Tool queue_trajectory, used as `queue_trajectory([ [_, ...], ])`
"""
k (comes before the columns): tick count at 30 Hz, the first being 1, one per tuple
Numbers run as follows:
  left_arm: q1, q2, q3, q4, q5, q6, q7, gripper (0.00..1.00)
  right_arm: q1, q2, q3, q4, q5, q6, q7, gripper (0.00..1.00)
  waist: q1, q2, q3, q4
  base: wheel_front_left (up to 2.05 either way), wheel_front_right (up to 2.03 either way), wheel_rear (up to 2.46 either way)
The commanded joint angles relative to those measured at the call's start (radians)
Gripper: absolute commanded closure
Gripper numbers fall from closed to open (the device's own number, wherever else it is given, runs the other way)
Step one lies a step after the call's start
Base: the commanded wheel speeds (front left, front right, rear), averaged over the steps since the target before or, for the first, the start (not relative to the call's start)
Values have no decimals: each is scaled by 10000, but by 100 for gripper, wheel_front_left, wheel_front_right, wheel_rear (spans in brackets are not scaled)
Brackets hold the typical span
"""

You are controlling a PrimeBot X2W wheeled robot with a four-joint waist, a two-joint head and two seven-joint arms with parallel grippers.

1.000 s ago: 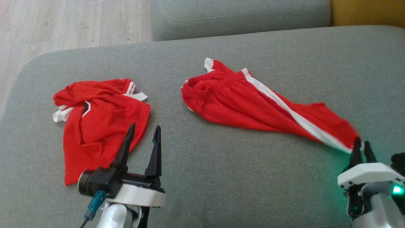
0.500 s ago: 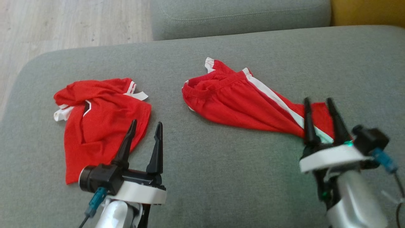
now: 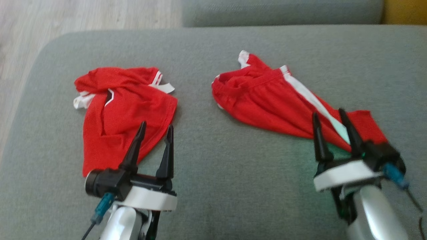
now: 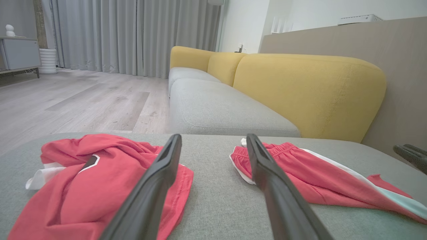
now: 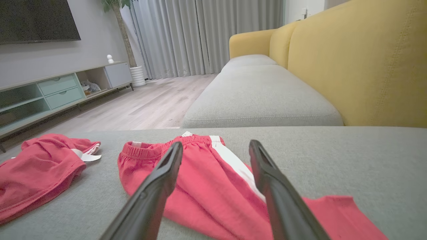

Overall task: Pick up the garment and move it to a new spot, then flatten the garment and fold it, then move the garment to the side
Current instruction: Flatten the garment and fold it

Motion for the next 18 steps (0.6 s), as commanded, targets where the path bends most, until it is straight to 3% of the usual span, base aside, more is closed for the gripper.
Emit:
queue_trajectory([
  [1,-565,-3,185,-323,-77,-19,-51,0,-859,-39,45,-116,-112,-7,48,0,0,0,332,258,0,0,0],
  [12,-1201,-3,-283,-252,-321,-29,-51,0,-4142,-137,-1061,2806,-683,-7,1934,0,0,0,1500,1186,0,0,0],
  [18,-1387,-3,-397,-206,-398,12,-51,0,-4943,-354,-1167,4398,-918,-7,2235,0,0,0,1709,1461,0,0,0],
])
